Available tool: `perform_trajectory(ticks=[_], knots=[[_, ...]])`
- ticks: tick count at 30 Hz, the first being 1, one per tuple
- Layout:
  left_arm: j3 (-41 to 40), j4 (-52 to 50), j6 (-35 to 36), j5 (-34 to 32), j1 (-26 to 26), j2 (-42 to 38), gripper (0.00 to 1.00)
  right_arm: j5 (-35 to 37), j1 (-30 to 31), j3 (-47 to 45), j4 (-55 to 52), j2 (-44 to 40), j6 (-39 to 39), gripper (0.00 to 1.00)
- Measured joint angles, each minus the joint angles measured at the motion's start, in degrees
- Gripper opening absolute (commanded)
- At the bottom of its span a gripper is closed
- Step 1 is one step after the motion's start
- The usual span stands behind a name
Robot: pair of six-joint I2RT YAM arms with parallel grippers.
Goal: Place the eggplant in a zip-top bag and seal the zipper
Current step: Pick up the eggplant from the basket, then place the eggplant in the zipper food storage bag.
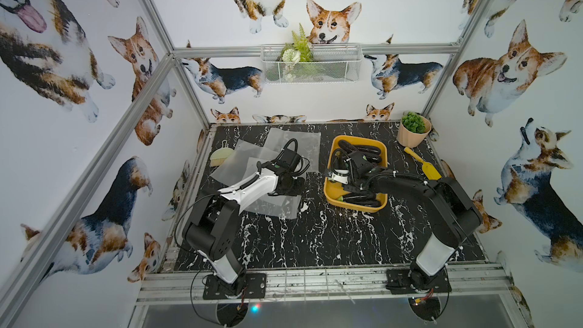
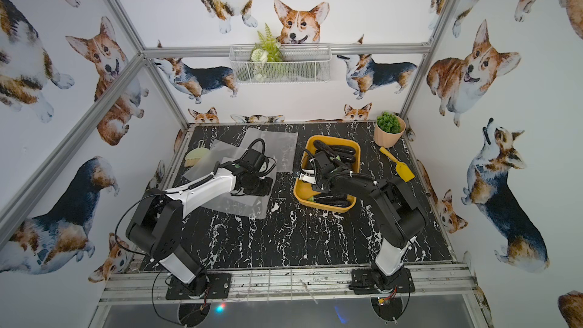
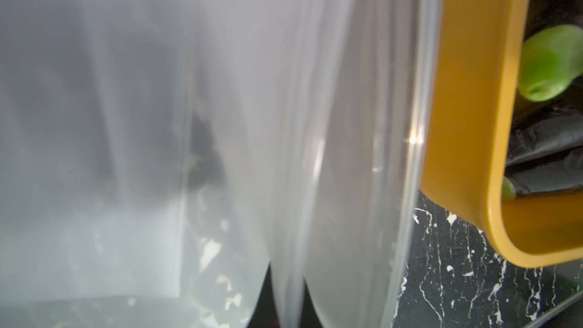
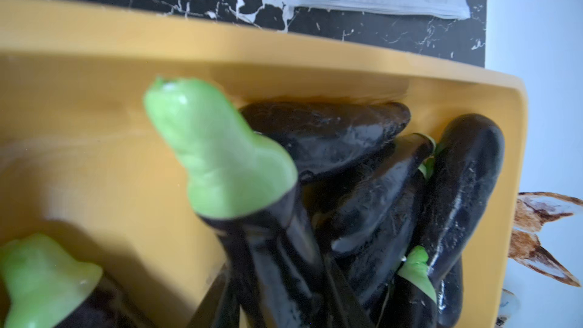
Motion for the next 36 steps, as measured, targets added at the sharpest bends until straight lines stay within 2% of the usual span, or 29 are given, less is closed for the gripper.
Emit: perform_trajectory(ticks=[4, 9, 14, 16, 20, 27, 30, 36], knots=[[0.4, 0.0, 0.0, 0.0, 0.0, 0.0, 0.0, 0.2, 0.0, -0.2, -2.1, -2.5, 0.5, 0.35], [0.9, 0.7, -0.9, 0.3, 0.0, 0.8, 0.0, -1.7, 0.0, 0.7, -3.7, -6.9, 4.9, 0.34], [0.4, 2.4, -2.2, 1.9, 0.0, 1.6, 0.0, -3.8, 0.0, 3.1, -3.8, -9.7, 14.1, 0.34], [0.1, 3.1, -2.5, 2.8, 0.0, 1.7, 0.0, -4.3, 0.2, 4.4, -3.2, -11.2, 20.2, 0.32], [0.1, 4.0, -2.5, 4.5, 0.0, 2.1, 0.0, -3.4, 1.6, 5.4, 1.3, -14.0, 38.9, 0.33], [-0.6, 6.0, -2.5, 7.4, 0.0, 2.9, 0.0, -0.8, 5.0, 0.9, 13.9, -14.8, 69.2, 0.34], [-0.9, 6.6, -2.5, 8.2, 0.1, 2.9, 0.0, 1.9, 6.2, -0.6, 19.1, -13.4, 77.7, 0.35], [-1.4, 7.8, -3.1, 9.6, 0.9, 2.8, 0.0, 4.5, 11.1, -3.6, 30.6, -8.6, 88.7, 0.35]])
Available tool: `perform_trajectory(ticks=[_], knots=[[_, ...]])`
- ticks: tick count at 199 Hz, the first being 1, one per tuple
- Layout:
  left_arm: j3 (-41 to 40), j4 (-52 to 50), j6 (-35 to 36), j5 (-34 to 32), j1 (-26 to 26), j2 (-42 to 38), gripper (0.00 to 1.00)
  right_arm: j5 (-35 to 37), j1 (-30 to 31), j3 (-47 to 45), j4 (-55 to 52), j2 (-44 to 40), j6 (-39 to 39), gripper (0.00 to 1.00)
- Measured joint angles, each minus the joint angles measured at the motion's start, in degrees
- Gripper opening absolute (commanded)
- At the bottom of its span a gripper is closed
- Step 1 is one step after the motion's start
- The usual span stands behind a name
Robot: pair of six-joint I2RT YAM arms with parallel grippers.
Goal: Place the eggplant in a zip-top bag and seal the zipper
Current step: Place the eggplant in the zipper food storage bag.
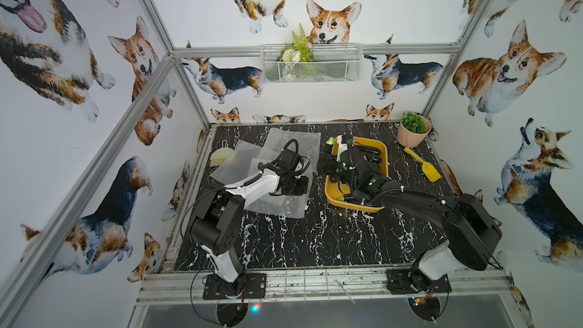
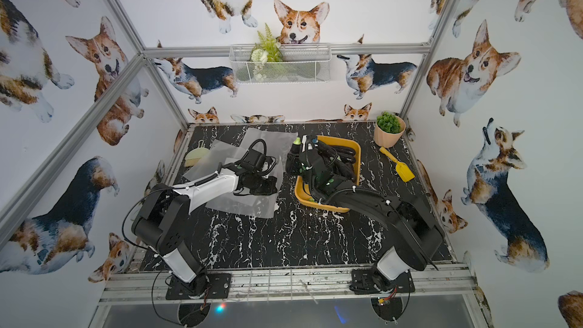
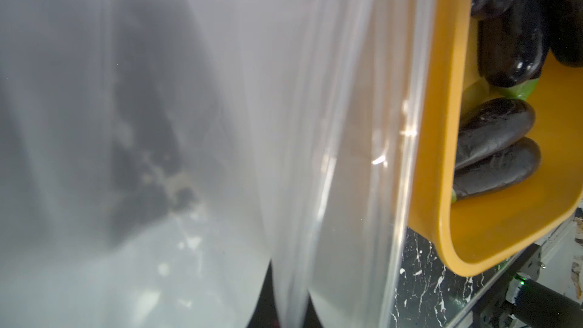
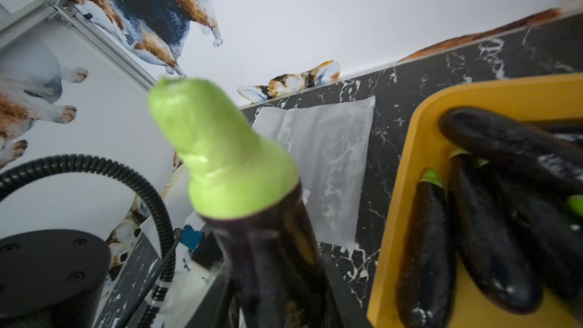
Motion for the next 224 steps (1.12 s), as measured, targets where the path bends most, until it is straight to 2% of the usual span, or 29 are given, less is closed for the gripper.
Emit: perform_trajectory(ticks=[56, 88, 177, 224], knots=[[-1.1, 0.9, -0.7, 2.2, 1.2, -1.0, 0.0, 2.9, 5.2, -2.0, 11.6, 6.2, 4.8, 0.36], [-1.3, 1.4, -0.9, 2.9, 1.7, -1.6, 0.0, 4.8, 5.9, -3.4, 16.3, 8.3, 6.4, 0.36], [-1.6, 0.0, -2.0, 3.2, 3.7, -6.4, 0.0, 7.6, 10.2, -8.4, 18.1, 9.1, 5.4, 0.38], [-0.7, -3.3, -1.7, -0.2, 3.5, -8.2, 0.0, 8.2, 10.9, -3.4, 18.6, 14.0, 4.0, 0.42]])
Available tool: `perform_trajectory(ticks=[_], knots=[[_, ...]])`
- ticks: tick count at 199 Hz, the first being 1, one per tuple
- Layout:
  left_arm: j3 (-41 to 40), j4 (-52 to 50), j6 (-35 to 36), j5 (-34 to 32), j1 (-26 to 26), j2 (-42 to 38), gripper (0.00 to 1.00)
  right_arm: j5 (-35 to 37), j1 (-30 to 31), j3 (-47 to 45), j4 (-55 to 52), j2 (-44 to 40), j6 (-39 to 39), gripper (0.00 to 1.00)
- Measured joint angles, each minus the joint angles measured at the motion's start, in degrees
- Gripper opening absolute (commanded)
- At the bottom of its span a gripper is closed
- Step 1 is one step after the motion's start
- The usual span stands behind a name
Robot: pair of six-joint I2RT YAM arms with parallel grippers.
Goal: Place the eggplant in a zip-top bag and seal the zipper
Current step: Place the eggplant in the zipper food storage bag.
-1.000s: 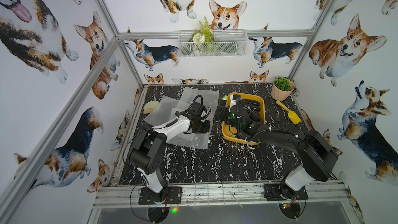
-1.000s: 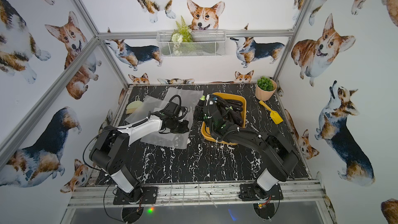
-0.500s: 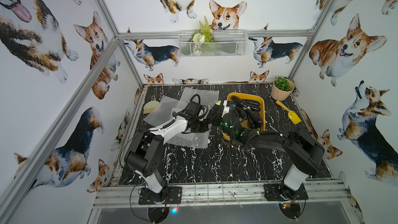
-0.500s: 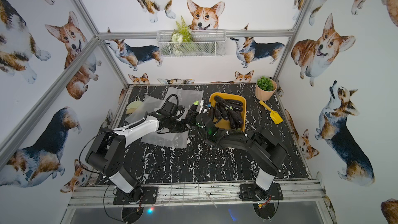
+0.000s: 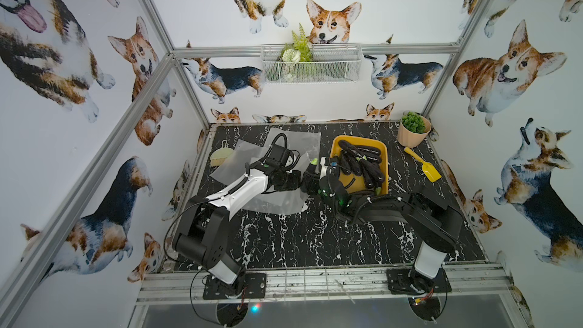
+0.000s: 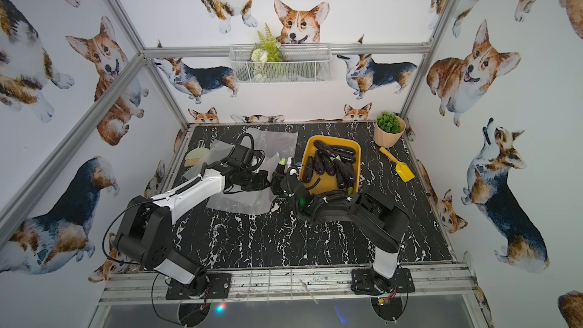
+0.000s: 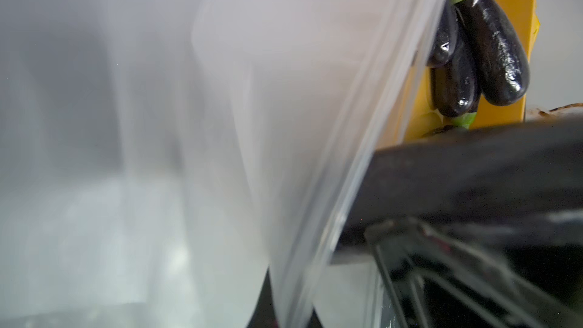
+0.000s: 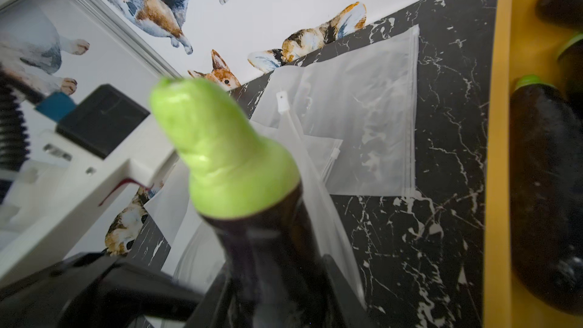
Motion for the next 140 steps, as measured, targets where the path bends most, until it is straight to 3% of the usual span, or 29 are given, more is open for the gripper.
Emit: perform_trajectory(ticks=[49, 67, 85, 120, 140], knots=[[0.7, -3.2, 0.9, -2.5, 0.0, -1.1, 0.0, -0.9, 0.9, 1.9, -1.3, 0.7, 0.0, 0.49], [1.1, -3.3, 1.3, -2.6, 0.0, -1.1, 0.0, -2.6, 0.9, 3.5, -6.5, -0.7, 0.0, 0.56], [1.1, -3.5, 1.5, -3.5, 0.0, -1.6, 0.0, -3.7, 0.9, 5.9, -13.0, -2.5, 0.0, 0.56], [0.7, -3.4, 2.3, -4.9, -0.7, -2.9, 0.0, -5.2, -0.8, 6.6, -19.3, -3.7, 0.7, 0.39], [0.3, -3.5, 2.4, -5.6, -1.0, -3.6, 0.0, -7.4, -3.0, 7.8, -21.2, -3.2, 2.6, 0.38]])
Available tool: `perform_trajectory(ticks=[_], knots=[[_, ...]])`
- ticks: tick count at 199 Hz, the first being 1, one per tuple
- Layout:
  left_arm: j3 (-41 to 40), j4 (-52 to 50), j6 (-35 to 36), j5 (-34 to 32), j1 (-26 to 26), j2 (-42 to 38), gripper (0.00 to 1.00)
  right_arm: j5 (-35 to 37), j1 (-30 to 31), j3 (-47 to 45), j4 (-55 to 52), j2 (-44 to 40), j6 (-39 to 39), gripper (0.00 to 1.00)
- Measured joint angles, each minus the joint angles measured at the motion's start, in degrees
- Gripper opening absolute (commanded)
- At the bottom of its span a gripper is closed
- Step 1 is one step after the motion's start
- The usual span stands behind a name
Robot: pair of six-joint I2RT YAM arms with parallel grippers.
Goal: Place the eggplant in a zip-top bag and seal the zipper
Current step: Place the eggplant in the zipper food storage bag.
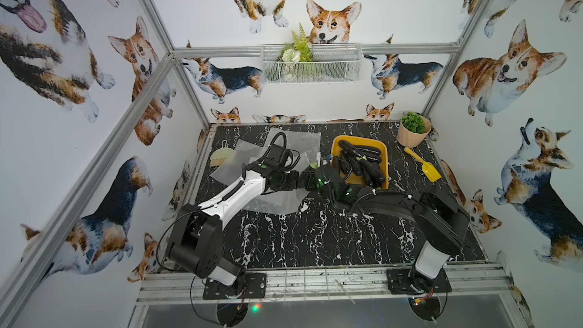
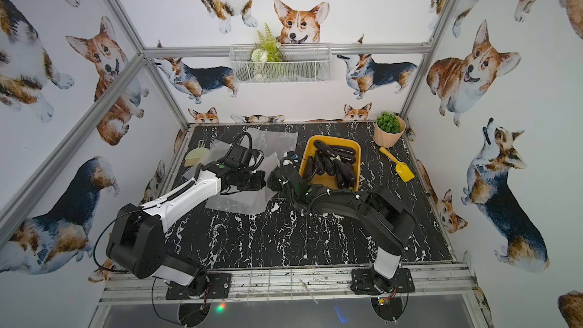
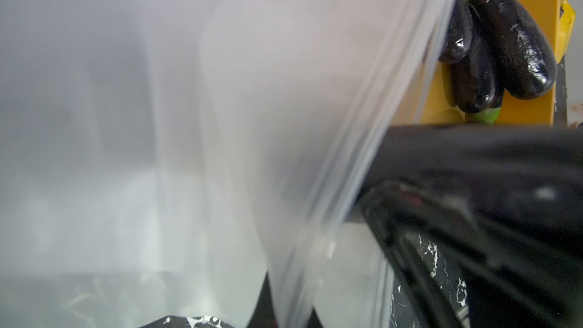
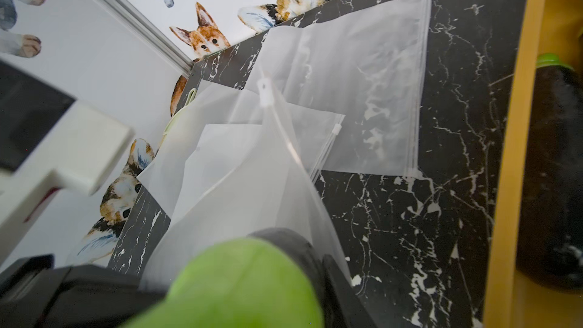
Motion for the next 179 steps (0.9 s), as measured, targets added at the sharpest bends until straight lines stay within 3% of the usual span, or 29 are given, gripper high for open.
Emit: perform_trajectory(ticks=[125, 151, 159, 164, 166, 179], knots=[[0.2, -1.5, 1.2, -5.3, -2.3, -0.8, 0.0, -22.2, -3.3, 14.3, -19.8, 6.8, 12.5, 0.39], [0.2, -2.3, 1.8, -7.1, -2.3, -1.6, 0.0, -25.0, -3.3, 17.8, -25.4, 8.4, 13.0, 0.51], [0.1, -2.4, 2.0, -7.3, -2.3, -1.8, 0.0, -24.9, -3.3, 18.5, -26.9, 8.3, 12.6, 0.62], [0.0, -2.4, 2.0, -7.4, -2.3, -1.9, 0.0, -24.9, -3.3, 18.8, -27.8, 8.0, 12.3, 0.72], [0.0, -2.4, 2.0, -7.5, -2.3, -1.9, 0.0, -24.9, -3.3, 18.8, -28.0, 7.9, 12.2, 0.81], [-0.3, -2.2, 2.4, -7.8, -2.3, -2.0, 0.0, -24.2, -3.3, 18.9, -30.3, 6.6, 11.8, 0.87]])
